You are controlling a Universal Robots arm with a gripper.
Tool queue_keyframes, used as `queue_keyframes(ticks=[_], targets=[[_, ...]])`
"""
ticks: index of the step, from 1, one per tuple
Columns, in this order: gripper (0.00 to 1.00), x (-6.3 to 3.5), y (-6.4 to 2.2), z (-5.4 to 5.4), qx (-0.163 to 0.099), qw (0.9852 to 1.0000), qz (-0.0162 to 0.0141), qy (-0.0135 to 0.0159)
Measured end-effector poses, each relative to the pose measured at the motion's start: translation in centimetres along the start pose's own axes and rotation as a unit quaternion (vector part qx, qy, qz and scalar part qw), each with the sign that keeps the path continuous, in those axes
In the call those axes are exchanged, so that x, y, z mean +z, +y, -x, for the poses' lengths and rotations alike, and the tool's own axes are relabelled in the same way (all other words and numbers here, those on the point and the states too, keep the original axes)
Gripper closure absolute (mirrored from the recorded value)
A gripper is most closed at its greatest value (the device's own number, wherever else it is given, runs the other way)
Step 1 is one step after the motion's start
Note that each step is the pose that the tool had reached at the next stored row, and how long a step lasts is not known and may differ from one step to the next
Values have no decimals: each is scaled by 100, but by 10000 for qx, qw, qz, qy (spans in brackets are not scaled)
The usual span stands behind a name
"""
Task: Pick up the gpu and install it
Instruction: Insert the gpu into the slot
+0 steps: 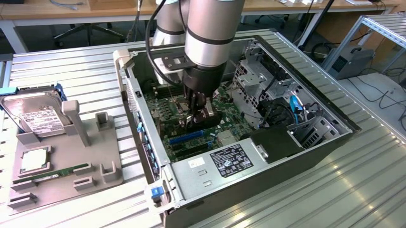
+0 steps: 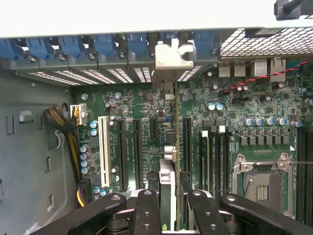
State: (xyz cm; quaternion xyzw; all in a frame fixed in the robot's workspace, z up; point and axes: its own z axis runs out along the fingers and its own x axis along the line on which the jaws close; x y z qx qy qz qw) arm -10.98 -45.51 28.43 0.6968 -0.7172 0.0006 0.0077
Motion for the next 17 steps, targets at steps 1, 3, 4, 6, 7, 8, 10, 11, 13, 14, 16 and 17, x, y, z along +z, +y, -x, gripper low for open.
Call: queue_keyframes(ticks=[1,3,4,6,7,8,10,11,13,14,16,17], targets=[[73,1,0,1,-9,10000,0,0],[73,3,0,3,-28,10000,-1,-1],[73,4,0,4,-38,10000,-1,-1],[73,4,0,9,-71,10000,-1,1],[73,4,1,14,-84,10000,-1,0],[73,4,1,18,-90,10000,-1,0],[73,4,0,21,-91,10000,-1,1],[73,5,0,21,-91,10000,-1,1],[73,13,6,21,-91,10000,-1,0],[73,21,10,21,-92,10000,-2,-1],[73,39,25,24,-92,10000,-1,1],[73,49,26,35,-92,10000,-2,0]])
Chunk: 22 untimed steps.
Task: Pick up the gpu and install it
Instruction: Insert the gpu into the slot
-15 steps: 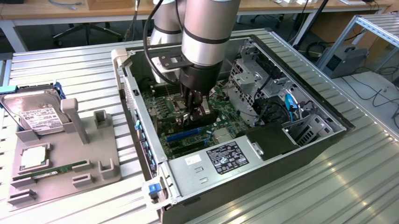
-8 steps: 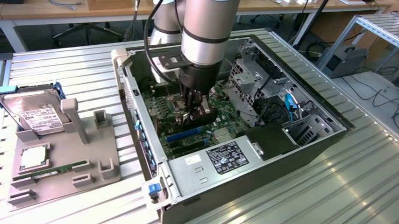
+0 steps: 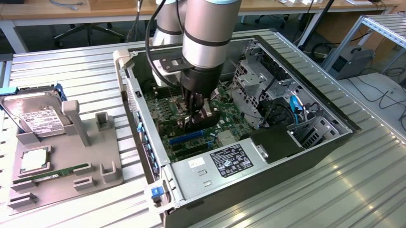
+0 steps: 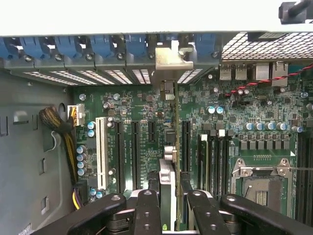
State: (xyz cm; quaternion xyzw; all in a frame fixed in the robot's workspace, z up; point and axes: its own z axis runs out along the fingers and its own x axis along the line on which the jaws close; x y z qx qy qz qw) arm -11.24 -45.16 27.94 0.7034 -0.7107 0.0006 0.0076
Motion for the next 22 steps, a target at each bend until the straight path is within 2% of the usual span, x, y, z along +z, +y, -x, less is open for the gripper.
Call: queue_keyframes(ticks=[4,22], targets=[[73,19,55,3,0,10000,1,1],[73,101,55,5,0,10000,0,0]])
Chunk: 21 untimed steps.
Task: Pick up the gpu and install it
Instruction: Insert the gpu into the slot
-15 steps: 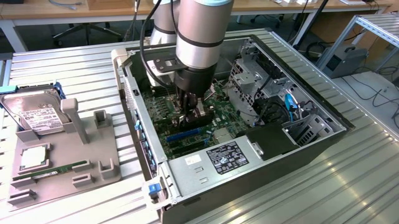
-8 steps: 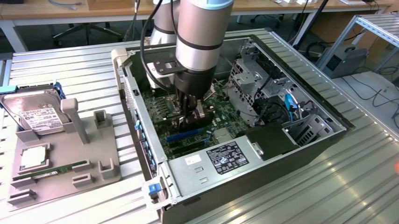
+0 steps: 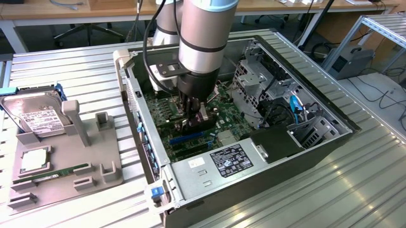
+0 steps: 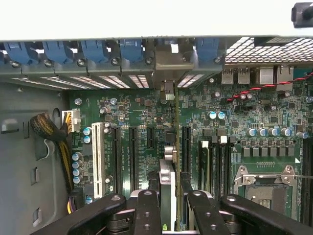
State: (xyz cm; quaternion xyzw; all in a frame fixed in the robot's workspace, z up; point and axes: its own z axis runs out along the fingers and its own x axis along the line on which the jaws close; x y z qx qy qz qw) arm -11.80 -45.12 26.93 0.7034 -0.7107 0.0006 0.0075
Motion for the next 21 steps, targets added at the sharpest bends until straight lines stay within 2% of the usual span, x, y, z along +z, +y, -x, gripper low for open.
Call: queue_keyframes(ticks=[21], targets=[[73,73,0,0,1,10000,1,1]])
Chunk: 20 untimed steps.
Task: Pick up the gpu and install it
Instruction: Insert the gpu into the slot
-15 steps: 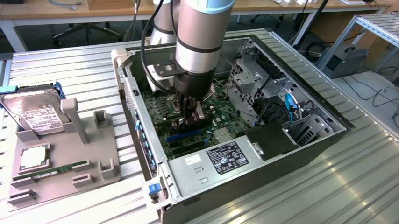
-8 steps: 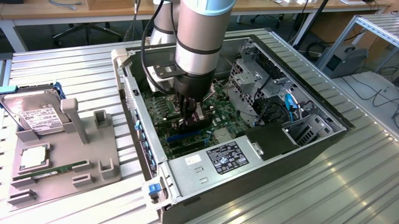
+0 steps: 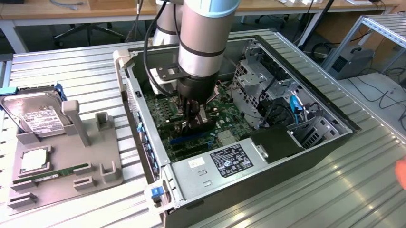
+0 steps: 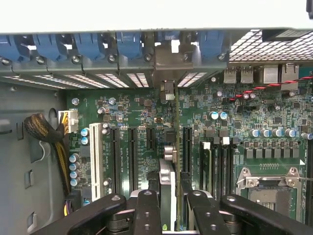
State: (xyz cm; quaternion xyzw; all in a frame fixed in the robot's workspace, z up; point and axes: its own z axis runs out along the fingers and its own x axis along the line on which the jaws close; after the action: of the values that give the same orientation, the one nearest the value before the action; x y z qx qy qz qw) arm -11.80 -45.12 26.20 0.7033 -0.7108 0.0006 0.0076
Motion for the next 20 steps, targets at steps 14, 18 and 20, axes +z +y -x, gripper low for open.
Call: queue_keyframes(ticks=[14,18,20], targets=[[73,23,0,0,-3,10000,1,3],[73,26,0,0,-3,10000,0,1],[73,26,0,0,-3,10000,0,0]])
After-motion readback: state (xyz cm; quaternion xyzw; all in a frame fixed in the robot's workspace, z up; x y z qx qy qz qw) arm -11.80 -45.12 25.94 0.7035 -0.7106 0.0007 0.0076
